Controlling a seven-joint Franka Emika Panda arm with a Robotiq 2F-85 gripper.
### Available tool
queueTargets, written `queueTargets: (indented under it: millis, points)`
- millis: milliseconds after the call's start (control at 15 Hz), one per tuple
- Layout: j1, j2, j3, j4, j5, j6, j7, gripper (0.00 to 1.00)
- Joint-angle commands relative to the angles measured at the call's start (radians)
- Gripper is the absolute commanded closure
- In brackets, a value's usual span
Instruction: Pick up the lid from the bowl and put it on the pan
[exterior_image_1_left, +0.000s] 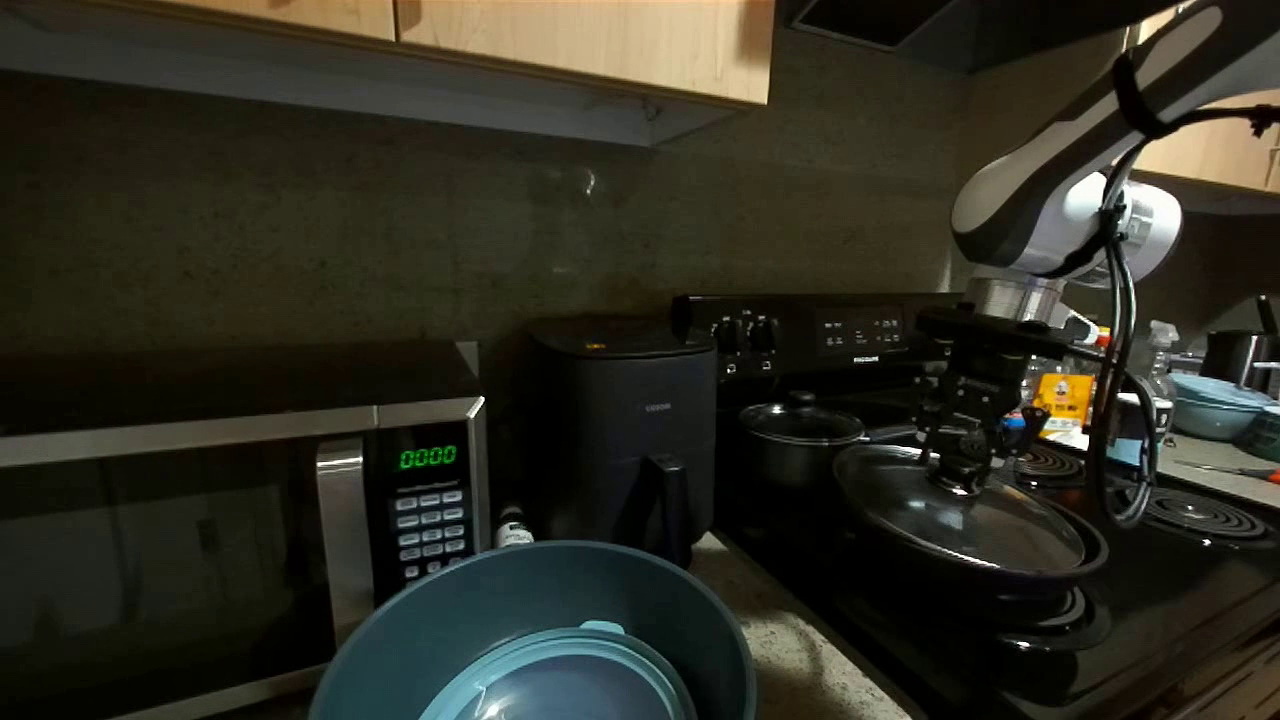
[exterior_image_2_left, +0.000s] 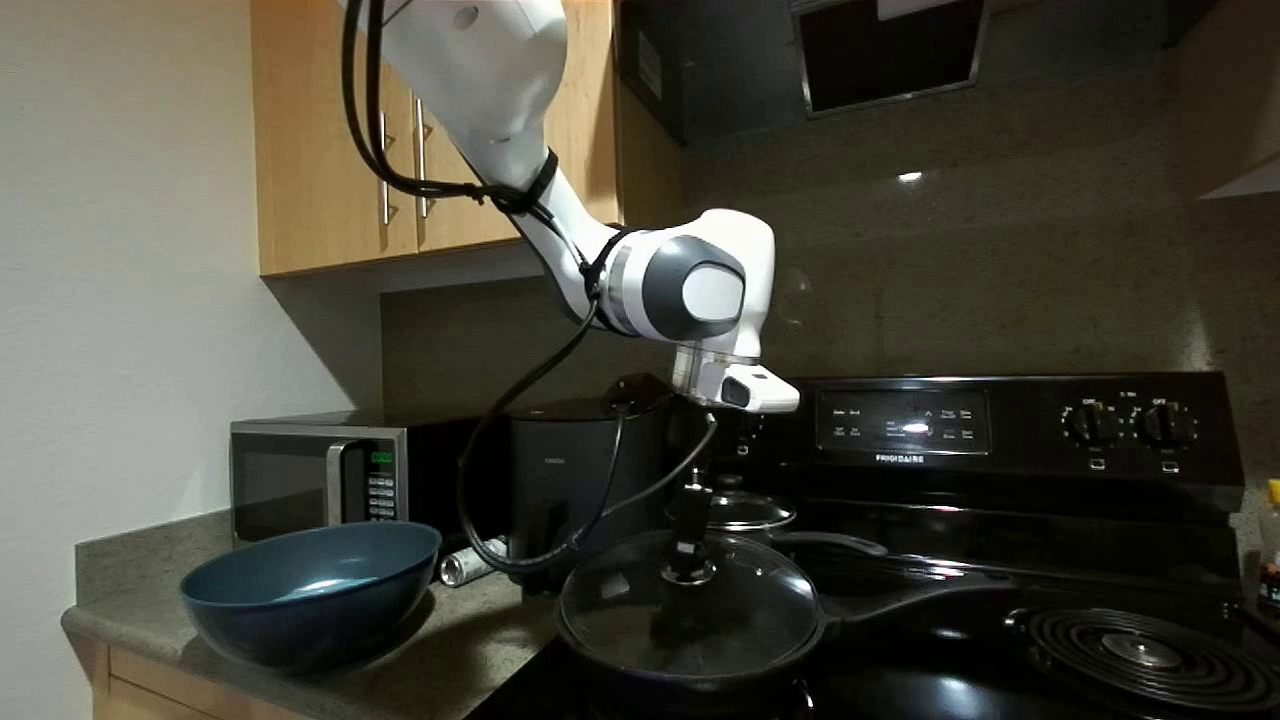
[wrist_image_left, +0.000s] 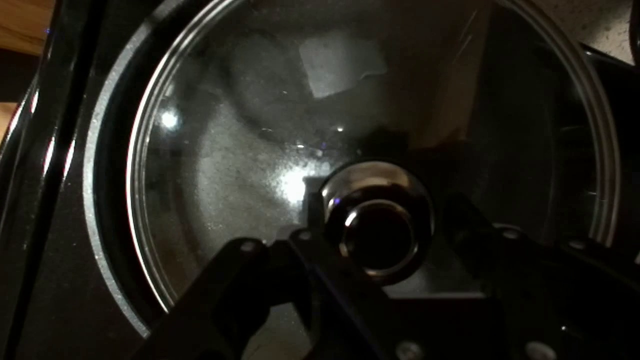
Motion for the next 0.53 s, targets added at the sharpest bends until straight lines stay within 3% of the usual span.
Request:
queueTargets:
  millis: [0, 133, 467]
  points:
    - [0.002, -0.035, -0.003, -0.004, 0.012, -0.009, -0.008, 0.06]
    - [0.002, -0.068, -0.002, -0.015, 0.015, 0.004, -0.008, 0.00]
    - [-0.001, -0.185, 0.002, -0.045, 0.032, 0.052, 0.025, 0.00]
